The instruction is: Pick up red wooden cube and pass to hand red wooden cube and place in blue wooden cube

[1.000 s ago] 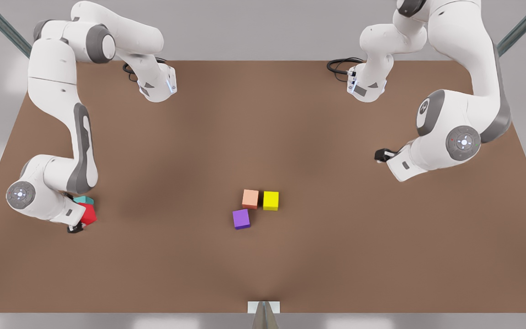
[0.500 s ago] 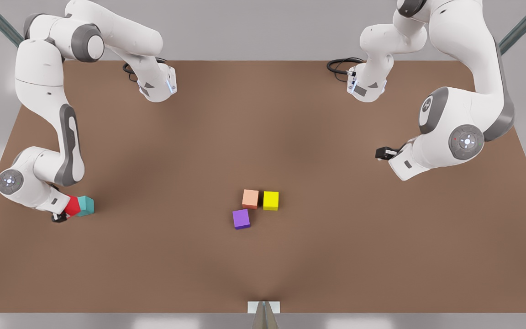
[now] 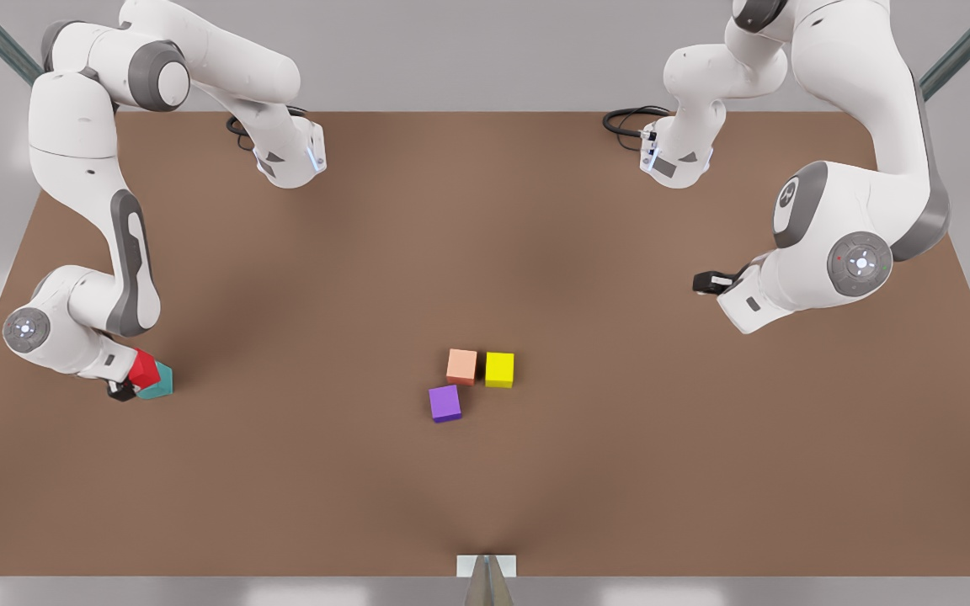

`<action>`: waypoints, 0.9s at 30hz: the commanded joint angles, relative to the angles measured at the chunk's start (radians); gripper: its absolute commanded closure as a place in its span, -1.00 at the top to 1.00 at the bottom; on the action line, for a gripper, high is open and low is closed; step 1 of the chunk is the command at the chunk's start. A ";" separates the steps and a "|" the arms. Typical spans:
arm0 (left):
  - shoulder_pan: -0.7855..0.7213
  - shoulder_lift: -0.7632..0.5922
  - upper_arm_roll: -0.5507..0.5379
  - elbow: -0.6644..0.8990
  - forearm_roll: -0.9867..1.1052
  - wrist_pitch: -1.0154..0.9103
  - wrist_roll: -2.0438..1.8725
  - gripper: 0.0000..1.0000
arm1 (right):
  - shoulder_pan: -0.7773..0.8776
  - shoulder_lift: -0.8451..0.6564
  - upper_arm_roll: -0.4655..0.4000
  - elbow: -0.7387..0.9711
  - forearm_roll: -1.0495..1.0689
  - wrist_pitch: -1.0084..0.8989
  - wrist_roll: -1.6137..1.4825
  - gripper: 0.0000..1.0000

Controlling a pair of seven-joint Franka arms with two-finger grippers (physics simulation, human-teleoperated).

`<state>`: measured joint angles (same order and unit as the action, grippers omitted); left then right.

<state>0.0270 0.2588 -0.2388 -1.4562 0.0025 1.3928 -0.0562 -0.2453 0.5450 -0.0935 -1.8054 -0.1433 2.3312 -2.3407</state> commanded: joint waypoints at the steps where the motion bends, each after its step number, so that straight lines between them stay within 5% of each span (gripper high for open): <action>1: -0.001 -0.001 -0.001 0.000 0.001 -0.001 -0.017 1.00 | 0.001 -0.005 0.000 0.000 -0.002 -0.006 -0.085 1.00; 10: -0.001 0.000 -0.001 0.000 0.001 -0.001 -0.019 1.00 | 0.009 -0.111 0.009 0.086 0.010 -0.279 -0.078 1.00; 13: -0.001 0.000 -0.001 0.000 0.001 -0.001 -0.019 1.00 | 0.030 -0.115 0.012 0.210 0.174 -0.414 0.013 1.00; 17: -0.001 -0.003 -0.001 0.000 0.001 -0.014 -0.022 1.00 | 0.152 -0.016 0.012 0.383 0.177 -0.500 1.629 1.00; 19: -0.001 -0.003 -0.001 0.000 0.001 -0.014 -0.021 1.00 | 0.233 -0.019 0.002 0.379 0.150 -0.527 2.136 1.00; 23: -0.001 -0.003 -0.001 0.000 0.001 -0.014 -0.019 1.00 | 0.281 -0.292 0.012 0.379 0.142 -0.852 2.265 1.00; 27: -0.001 -0.001 -0.001 0.000 0.001 -0.017 -0.017 1.00 | 0.281 -0.390 0.012 0.262 0.142 -0.764 2.273 1.00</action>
<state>0.0261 0.2588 -0.2388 -1.4562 0.0026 1.3805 -0.0710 0.0363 0.1788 -0.0810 -1.5077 -0.0018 1.6274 -1.2665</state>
